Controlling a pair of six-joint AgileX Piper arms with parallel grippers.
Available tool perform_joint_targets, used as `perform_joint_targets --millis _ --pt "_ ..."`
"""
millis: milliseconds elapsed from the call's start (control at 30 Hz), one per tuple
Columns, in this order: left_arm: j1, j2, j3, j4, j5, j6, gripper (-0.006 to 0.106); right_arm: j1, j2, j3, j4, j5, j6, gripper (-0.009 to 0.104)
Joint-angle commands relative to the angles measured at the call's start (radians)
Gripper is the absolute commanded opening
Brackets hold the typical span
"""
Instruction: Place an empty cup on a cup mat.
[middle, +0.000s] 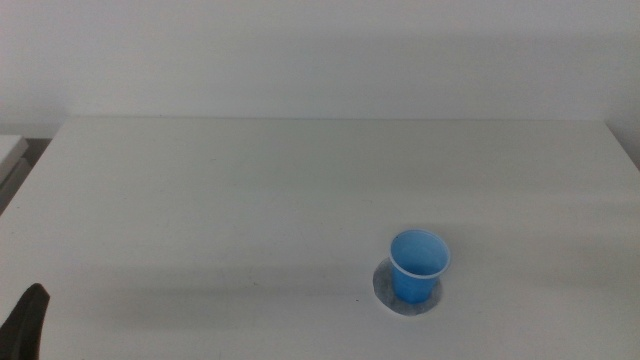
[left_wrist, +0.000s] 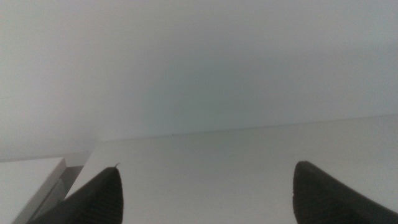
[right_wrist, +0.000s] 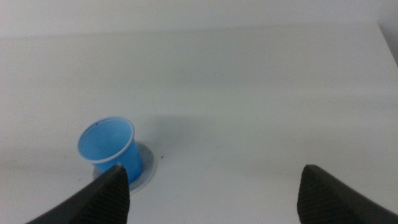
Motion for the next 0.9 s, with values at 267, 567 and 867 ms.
perform_joint_targets --millis 267,567,867 --pt "0.0 -0.004 0.0 -0.007 -0.012 -0.003 0.094 -0.147 -0.092 0.228 0.087 -0.354 -0.199 0.093" --pt "0.0 -0.004 0.0 -0.007 -0.012 -0.003 0.094 -0.147 -0.204 0.456 0.013 -0.533 -0.197 0.093" --pt "0.0 -0.004 0.0 -0.007 -0.012 -0.003 0.094 -0.147 -0.355 0.495 0.003 -0.483 -0.197 0.093"
